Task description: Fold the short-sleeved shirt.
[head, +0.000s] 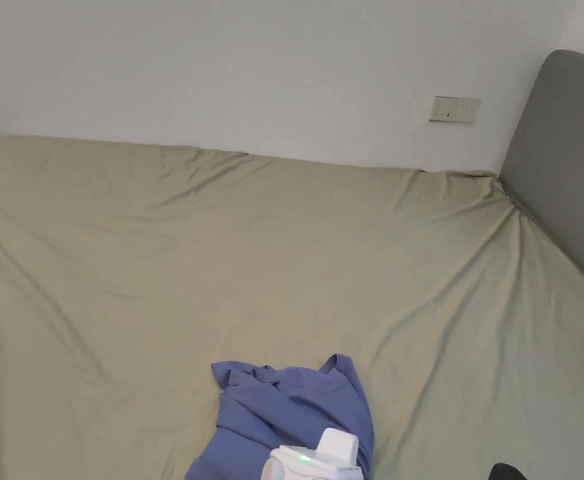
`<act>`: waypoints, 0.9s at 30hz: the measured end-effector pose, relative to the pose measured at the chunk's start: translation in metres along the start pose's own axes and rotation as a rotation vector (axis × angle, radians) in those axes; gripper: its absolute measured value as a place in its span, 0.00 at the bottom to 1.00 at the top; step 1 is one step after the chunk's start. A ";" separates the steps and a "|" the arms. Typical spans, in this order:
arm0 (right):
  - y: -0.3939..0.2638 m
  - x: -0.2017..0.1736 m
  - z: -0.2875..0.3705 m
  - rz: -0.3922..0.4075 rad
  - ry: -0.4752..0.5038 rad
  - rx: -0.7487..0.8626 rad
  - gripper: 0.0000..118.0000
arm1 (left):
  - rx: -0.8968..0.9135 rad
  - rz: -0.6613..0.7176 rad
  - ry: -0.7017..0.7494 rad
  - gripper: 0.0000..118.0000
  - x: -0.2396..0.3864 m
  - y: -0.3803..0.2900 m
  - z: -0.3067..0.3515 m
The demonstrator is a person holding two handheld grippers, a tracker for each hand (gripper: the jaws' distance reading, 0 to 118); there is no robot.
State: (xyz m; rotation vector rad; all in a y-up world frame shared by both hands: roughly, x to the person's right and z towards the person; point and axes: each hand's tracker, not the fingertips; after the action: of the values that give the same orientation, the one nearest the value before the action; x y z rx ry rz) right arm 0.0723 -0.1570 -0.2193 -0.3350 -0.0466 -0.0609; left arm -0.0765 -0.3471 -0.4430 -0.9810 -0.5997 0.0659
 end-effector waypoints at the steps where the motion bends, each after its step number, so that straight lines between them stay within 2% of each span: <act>1: 0.000 0.000 0.002 0.002 0.000 0.002 0.01 | 0.030 0.060 -0.083 1.00 -0.005 0.002 0.009; 4: 0.000 0.000 0.007 0.005 0.001 0.009 0.01 | 0.091 0.179 -0.166 0.99 -0.007 0.013 0.054; 7: 0.000 0.000 0.013 -0.003 0.005 0.020 0.01 | 0.322 0.183 -0.303 1.00 -0.020 0.019 0.140; 12: -0.006 -0.006 0.017 0.014 0.016 0.036 0.01 | 0.618 0.037 -0.182 0.99 -0.042 -0.017 0.289; 13: -0.008 -0.007 0.018 0.013 0.016 0.037 0.01 | 0.671 0.034 -0.121 0.94 -0.047 -0.030 0.313; 14: -0.010 -0.008 0.017 0.011 0.020 0.036 0.01 | 0.703 0.027 -0.068 0.84 -0.048 -0.041 0.329; 15: -0.011 -0.010 0.016 0.007 0.023 0.033 0.01 | 0.725 0.010 -0.013 0.66 -0.053 -0.057 0.346; 16: -0.013 -0.011 0.015 0.003 0.024 0.028 0.01 | 0.735 0.003 0.051 0.30 -0.057 -0.073 0.358; 17: -0.014 -0.012 0.014 -0.004 0.027 0.023 0.01 | 0.736 -0.001 0.105 0.06 -0.061 -0.087 0.366; 18: -0.016 -0.014 0.015 -0.011 0.032 0.020 0.01 | 0.717 -0.008 0.164 0.00 -0.062 -0.100 0.370; 21: -0.021 -0.020 0.013 -0.004 0.046 0.012 0.01 | 0.659 0.029 0.342 0.00 -0.071 -0.133 0.370; 23: -0.023 -0.024 0.013 0.010 0.050 0.002 0.01 | 0.627 0.053 0.307 0.00 -0.080 -0.152 0.367; 25: -0.025 -0.027 0.015 0.013 0.054 -0.004 0.01 | 0.597 0.114 0.374 0.00 -0.081 -0.169 0.361; 27: -0.026 -0.030 0.016 0.029 0.050 -0.007 0.01 | 0.582 0.135 0.324 0.00 -0.085 -0.175 0.360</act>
State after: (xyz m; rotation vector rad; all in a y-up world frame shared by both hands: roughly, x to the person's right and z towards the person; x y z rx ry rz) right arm 0.0405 -0.1746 -0.1974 -0.3408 0.0079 -0.0407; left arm -0.3662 -0.1993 -0.1940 -0.4487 -0.1907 0.1864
